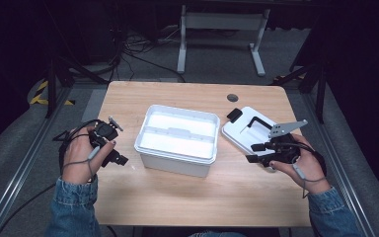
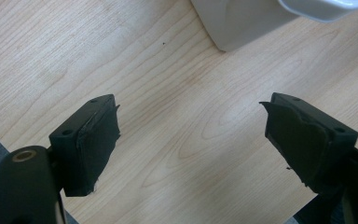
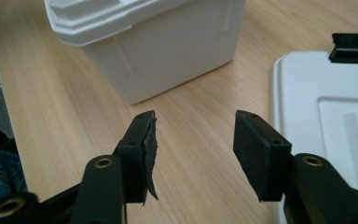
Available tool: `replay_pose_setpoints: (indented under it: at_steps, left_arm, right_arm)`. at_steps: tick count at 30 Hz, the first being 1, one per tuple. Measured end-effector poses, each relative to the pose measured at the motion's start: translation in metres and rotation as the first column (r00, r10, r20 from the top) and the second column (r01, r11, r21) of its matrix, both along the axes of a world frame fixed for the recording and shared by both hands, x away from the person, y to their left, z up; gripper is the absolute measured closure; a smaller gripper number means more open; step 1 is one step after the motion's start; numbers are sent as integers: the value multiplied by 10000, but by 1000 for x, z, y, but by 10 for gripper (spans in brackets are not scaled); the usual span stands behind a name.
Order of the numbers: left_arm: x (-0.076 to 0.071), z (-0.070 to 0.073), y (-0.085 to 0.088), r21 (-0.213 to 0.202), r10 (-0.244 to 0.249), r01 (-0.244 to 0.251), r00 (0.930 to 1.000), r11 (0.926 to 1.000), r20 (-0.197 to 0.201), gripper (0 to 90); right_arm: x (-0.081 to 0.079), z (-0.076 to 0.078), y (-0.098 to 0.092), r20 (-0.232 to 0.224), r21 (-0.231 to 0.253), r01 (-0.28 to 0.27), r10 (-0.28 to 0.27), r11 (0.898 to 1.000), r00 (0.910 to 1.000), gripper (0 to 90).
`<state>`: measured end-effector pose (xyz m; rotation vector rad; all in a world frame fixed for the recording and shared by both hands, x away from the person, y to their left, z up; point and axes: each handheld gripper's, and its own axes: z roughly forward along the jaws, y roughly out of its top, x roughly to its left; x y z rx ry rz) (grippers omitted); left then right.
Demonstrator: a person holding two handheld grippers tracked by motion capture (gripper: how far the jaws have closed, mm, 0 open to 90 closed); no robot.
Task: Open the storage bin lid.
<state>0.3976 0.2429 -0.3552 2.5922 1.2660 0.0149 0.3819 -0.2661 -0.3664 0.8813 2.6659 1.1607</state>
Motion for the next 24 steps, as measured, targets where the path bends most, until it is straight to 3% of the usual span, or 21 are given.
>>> replay_pose_setpoints:
  at_steps: [3,8,12,18,24]
  left_arm:
    - [0,-1,-1,38,-28,28,10000,10000,-2,181]
    - [1,-2,-3,77,-82,82,10000,9999,-23,181]
    - [0,-1,-2,92,-85,86,9999,9999,-65,181]
    - [0,-1,0,83,-58,57,10000,9999,68,181]
    - [-2,-3,-2,30,-184,183,9994,9998,308,183]
  right_arm:
    - [-4,-1,2,-80,-283,-63,61,9996,9999,496]
    - [-9,-4,6,-242,-298,-135,128,9995,9996,487]
    - [-10,-13,10,-402,-489,-190,170,9986,9990,484]
    - [-11,-26,10,-441,-499,-236,214,9985,9988,480]
    - [-12,-43,15,-647,-837,-366,313,9958,9974,472]
